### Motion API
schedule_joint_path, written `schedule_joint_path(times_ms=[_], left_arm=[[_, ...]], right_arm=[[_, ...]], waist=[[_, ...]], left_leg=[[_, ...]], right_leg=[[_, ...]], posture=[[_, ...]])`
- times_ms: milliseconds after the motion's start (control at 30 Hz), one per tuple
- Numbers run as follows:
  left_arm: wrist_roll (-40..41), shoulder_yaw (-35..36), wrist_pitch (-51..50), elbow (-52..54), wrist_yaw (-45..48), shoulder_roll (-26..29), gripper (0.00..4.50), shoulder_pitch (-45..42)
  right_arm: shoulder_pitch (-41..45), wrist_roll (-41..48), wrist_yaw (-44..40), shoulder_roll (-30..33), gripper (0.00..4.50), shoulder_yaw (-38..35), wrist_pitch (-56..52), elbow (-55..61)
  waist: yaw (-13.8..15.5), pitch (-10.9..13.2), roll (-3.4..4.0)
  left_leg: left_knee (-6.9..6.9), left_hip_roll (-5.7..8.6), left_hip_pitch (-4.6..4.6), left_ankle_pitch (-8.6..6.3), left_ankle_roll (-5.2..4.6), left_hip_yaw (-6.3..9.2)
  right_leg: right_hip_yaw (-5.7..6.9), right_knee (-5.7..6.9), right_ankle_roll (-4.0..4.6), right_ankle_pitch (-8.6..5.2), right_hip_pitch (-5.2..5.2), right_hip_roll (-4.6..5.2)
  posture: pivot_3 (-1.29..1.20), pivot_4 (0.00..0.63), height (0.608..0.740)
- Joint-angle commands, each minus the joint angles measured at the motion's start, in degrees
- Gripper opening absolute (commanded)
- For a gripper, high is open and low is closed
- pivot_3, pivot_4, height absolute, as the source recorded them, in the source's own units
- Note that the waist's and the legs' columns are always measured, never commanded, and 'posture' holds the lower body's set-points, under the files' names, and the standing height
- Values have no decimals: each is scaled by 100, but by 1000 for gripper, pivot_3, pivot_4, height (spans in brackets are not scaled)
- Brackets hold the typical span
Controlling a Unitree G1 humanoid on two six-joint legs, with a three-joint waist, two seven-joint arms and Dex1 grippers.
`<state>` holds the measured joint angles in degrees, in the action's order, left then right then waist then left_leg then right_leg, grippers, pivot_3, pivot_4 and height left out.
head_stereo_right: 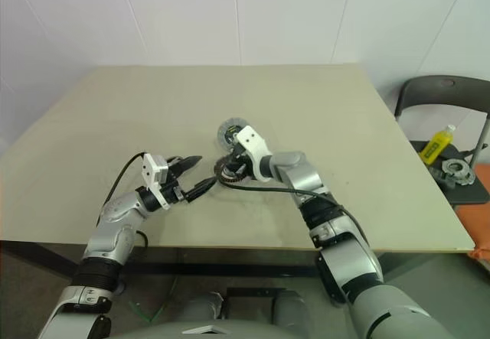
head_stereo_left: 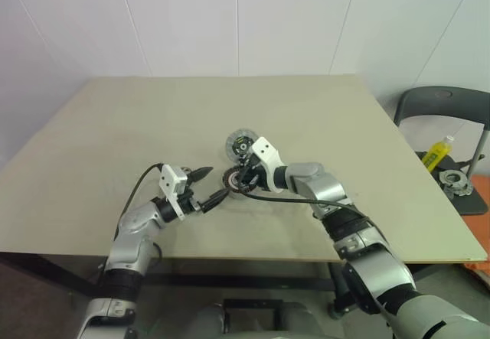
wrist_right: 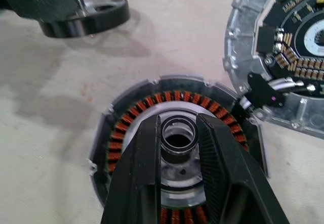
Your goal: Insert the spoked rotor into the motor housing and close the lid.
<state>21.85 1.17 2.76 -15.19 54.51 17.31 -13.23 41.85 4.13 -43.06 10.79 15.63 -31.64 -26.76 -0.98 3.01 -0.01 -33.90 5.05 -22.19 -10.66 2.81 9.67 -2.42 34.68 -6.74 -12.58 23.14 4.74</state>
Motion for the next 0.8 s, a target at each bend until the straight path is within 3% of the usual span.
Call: schedule_joint_path(times_ms=[33,800], left_arm=[[30,24,29,194,-11,0,4500,-29],[-18,-3,69,136,14,-11,4500,-38]], right_arm=[[242,-85,-31,-12,663,21,177,21],[54,-276,-17,-167,663,72,232,-25]], waist=[[0,0,0],[-4,1,1]], left_leg=[[0,0,0,0,0,-1],[-2,0,1,0,1,-2]], right_leg=[[0,2,0,0,1,0],[-4,24,1,-1,13,0]], posture=[[0,0,740],[0,0,740]])
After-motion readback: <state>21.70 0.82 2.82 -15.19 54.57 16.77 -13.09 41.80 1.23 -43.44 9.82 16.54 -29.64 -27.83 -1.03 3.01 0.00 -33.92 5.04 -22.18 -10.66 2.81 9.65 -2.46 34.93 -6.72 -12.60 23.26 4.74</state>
